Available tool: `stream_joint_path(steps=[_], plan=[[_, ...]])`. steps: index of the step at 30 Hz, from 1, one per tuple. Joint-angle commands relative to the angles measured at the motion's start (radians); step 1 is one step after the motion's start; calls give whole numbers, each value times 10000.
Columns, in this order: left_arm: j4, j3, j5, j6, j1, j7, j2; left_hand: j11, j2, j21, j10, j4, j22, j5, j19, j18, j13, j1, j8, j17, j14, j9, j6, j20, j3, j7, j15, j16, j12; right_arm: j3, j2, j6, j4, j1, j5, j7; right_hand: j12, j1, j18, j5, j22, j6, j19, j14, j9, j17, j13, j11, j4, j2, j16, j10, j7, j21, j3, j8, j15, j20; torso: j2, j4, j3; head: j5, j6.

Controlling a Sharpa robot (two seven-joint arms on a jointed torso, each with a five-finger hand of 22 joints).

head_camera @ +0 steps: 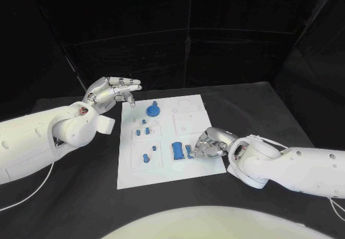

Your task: Assemble the parts on the task board

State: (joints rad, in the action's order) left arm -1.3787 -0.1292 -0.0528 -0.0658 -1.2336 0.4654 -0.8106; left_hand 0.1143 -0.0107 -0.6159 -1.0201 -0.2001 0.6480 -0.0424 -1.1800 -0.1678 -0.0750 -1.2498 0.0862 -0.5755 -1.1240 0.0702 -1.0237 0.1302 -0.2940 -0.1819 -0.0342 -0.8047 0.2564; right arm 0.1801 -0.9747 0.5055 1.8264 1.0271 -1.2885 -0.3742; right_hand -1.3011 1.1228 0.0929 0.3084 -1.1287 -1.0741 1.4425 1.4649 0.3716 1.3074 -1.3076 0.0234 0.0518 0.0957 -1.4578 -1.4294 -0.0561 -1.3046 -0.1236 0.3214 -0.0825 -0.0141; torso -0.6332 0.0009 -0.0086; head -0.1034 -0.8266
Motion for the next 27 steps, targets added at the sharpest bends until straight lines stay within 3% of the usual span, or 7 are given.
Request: stream_joint_path(steps=[1, 10, 20, 27], plan=[[-14, 2, 8, 112, -18, 70, -4, 24, 15, 54, 65, 6, -10, -44, -55, -146, -16, 40, 57, 10, 100, -3, 35, 11, 37, 46, 0, -36, 34, 1, -94, -234, 129, 9, 194, 762, -40, -84, -62, -46, 3, 31, 8, 729, 8, 1004, -371, -45, 35, 36, -23, -18, -16, -12, 100, 14, -49, -22, -8, -8, -3, -3, 4], [13, 2, 8, 126, -17, 76, 26, 20, 20, 66, 68, 10, -23, -44, -63, -147, -16, 34, 59, 19, 103, -3, 36, 10, 51, 50, 2, -43, 42, 2, -150, -415, 164, 8, 240, 916, -31, -95, -60, -61, 11, 32, 5, 728, 8, 996, -363, -47, 48, 31, -17, -13, -16, -7, 133, 13, -48, -23, -7, 19, -2, -37, 10], [12, 1, 8, 119, -17, 72, 20, 20, 20, 66, 68, 10, -23, -44, -63, -147, -16, 34, 59, 19, 103, -3, 36, 10, 51, 50, 2, -43, 42, 3, -137, -642, 20, 8, 216, 789, -25, -74, -57, -92, 21, 25, 1, 726, 10, 989, -359, -43, 62, -23, -12, -9, -8, 1, 176, 15, -47, -26, -9, -2, -10, -25, 12], [13, 1, 8, 121, -17, 71, 18, 20, 20, 66, 68, 10, -23, -44, -63, -147, -16, 34, 59, 19, 103, -3, 36, 10, 51, 50, 2, -43, 42, 3, -50, -334, -174, 7, 176, 593, -35, 22, -58, -90, 0, 6, 6, 729, 15, 1001, -369, -29, 71, -203, -19, -14, 7, -10, 194, 25, -56, -23, -3, 12, 4, -4, 10]])
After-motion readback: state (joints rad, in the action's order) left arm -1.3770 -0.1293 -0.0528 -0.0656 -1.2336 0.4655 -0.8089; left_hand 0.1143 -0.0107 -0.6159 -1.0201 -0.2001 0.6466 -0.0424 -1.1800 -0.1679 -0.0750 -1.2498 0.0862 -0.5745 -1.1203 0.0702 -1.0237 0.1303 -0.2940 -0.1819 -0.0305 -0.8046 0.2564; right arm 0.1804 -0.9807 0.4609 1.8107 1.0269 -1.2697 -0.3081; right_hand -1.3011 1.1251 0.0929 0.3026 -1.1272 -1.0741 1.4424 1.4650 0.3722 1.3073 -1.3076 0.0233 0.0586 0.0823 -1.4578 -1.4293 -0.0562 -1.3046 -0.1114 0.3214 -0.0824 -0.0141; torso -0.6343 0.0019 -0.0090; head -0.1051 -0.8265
